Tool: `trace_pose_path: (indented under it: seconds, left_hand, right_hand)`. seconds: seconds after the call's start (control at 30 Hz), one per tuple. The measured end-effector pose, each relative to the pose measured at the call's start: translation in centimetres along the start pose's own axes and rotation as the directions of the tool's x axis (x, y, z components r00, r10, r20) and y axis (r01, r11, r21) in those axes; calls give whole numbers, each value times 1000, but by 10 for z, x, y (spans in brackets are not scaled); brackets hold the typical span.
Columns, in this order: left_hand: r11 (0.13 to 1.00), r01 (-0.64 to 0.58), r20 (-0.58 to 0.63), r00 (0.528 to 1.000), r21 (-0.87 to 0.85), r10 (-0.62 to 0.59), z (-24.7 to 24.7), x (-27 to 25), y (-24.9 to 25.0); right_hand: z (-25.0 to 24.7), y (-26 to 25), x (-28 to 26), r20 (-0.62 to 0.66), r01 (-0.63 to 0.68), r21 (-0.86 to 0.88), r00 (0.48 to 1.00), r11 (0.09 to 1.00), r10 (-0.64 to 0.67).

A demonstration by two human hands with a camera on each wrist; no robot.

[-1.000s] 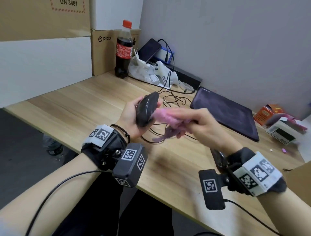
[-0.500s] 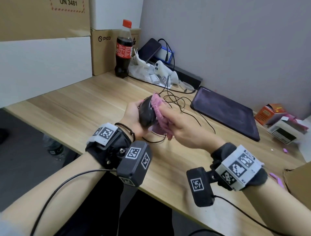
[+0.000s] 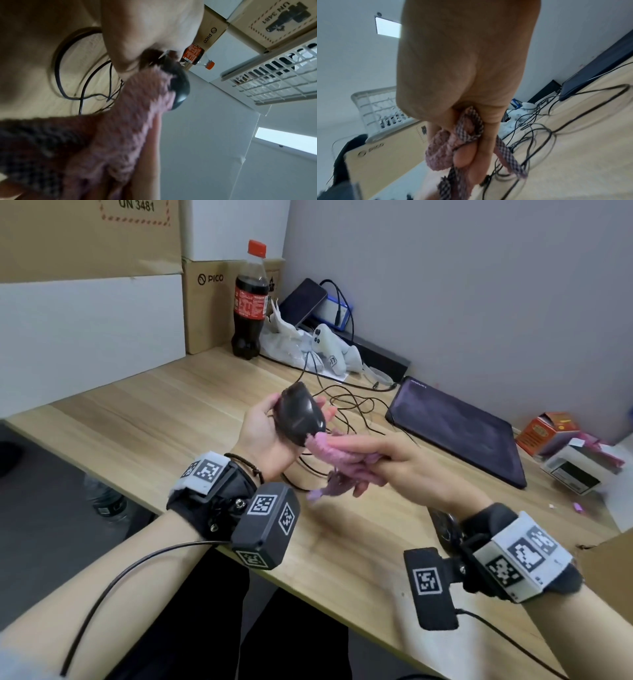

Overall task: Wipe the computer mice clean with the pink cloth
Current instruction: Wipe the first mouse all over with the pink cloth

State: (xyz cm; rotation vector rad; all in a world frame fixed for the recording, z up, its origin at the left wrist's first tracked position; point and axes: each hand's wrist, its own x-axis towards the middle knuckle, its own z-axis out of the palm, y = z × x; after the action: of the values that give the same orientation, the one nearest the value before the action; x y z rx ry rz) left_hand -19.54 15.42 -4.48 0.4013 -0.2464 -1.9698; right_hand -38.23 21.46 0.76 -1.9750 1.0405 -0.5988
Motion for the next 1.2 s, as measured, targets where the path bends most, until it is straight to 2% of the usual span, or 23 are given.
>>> trace_pose_path:
  seconds: [0.17, 0.3, 0.4, 0.5, 0.6, 0.7, 0.77, 0.9, 0.93, 1.0, 1.07, 1.13, 1.2]
  left_hand:
    - [993, -21, 64, 998, 112, 14, 9, 1, 2]
    - [943, 41, 34, 998, 330, -55, 12, 4, -5]
    - [900, 108, 46, 989, 422, -141, 17, 3, -12]
    - [889, 155, 31, 982, 431, -187, 19, 1, -18]
    - [870, 202, 24, 971, 449, -238, 21, -1, -21]
    - [841, 190, 36, 970, 506, -241, 24, -3, -24]
    - [836, 201, 31, 967, 511, -251, 24, -2, -24]
    - [828, 219, -33, 971, 515, -237, 19, 3, -24]
    - [824, 229, -46, 970, 519, -240, 18, 3, -24]
    - [827, 250, -43, 963, 503, -265, 14, 2, -24]
    - [878, 268, -27, 960, 397, -280, 10, 0, -20]
    - [909, 283, -18, 956, 306, -292, 8, -2, -11]
    - [899, 283, -8, 955, 334, -297, 6, -2, -5]
  right_hand:
    - [-30, 5, 0, -249, -85, 131, 961, 988, 116]
    - [-39, 1, 4, -327, -73, 174, 936, 982, 127]
    - [-38, -2, 12, -364, -53, 123, 926, 991, 95]
    - [-36, -8, 23, -335, -36, 1, 942, 999, 34]
    - [-37, -9, 34, -243, -42, -163, 970, 986, 1]
    - [-35, -11, 41, -109, -65, -297, 993, 953, 34]
    - [-34, -10, 40, -89, -75, -346, 995, 935, 47]
    - [-21, -11, 33, 10, 20, -436, 1000, 900, -17]
    - [-17, -11, 31, 38, 29, -414, 999, 910, -14]
    - [-13, -18, 24, 99, -11, -252, 994, 968, 37]
    - [-17, -21, 15, 171, -36, -155, 983, 987, 63]
    - [-28, -15, 8, 155, -48, -84, 986, 995, 60]
    - [-38, -7, 4, 47, -70, -12, 996, 997, 70]
